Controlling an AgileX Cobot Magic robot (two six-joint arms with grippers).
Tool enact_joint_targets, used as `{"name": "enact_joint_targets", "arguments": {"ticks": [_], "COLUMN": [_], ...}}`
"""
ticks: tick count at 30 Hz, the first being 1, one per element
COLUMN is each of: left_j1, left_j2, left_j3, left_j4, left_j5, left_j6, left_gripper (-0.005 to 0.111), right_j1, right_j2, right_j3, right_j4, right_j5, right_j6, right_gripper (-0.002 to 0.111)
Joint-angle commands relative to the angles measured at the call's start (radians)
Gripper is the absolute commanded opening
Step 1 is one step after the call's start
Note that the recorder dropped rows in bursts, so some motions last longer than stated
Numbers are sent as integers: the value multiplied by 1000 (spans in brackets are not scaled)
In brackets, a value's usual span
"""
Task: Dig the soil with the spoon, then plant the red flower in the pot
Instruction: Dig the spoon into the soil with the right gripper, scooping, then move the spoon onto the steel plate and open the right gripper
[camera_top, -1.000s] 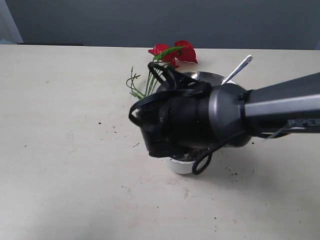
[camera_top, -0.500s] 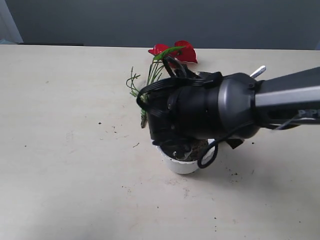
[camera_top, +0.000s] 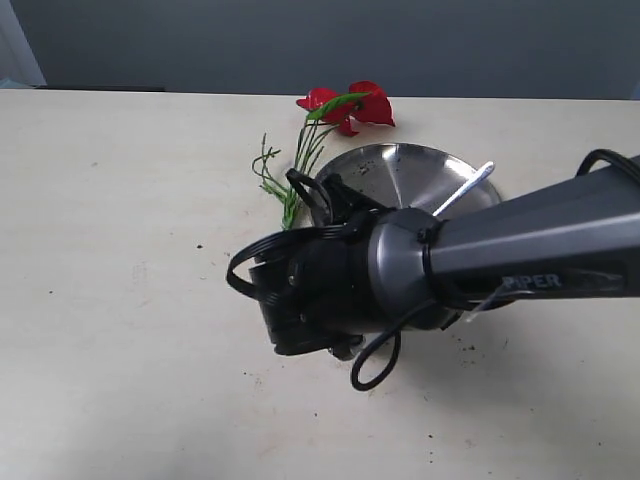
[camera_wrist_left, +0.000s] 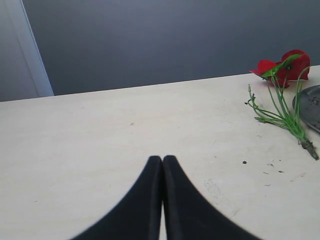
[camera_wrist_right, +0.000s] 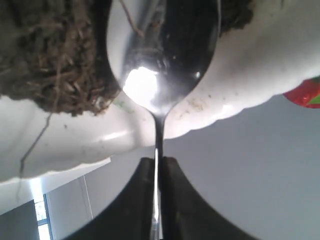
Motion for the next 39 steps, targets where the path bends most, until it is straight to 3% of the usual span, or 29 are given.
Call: {"name": "enact_joint_targets", "arguments": {"ticks": [1,12,16,19,21,25,29,34,39], "left_j1": [-3,-3,-3,-3,-3,-3,-3,-3,-3], "left_j2": [-5,-5,-5,-5,-5,-5,-5,-5,-5], "left_j3": [0,0,0,0,0,0,0,0,0], "left_j4": [3,3,3,3,3,3,3,3,3], "left_j5": [1,1,1,1,1,1,1,1,1], "left_j6": [-4,-4,-4,-4,-4,-4,-4,-4,-4], "left_gripper": [0,0,0,0,0,0,0,0,0], "right_j1": [-6,-119,-202,-278,-332,-454,-539,-592,-597], "right_j2": [-5,-221,-306,-335,-335,-302,-234,-120,23], "right_j3": [3,0,0,0,-5,-40,-113,-232,-349], "right_j4": [-115,-172,-91,52,177,417,564,722,732], "right_j5": [17,17,-146,-301,-385,-523,-546,-531,-473], "right_j6": [34,199,495,740,803,794,697,517,473], "right_gripper": [0,0,0,0,-1,-1,-1,-1,-1]}}
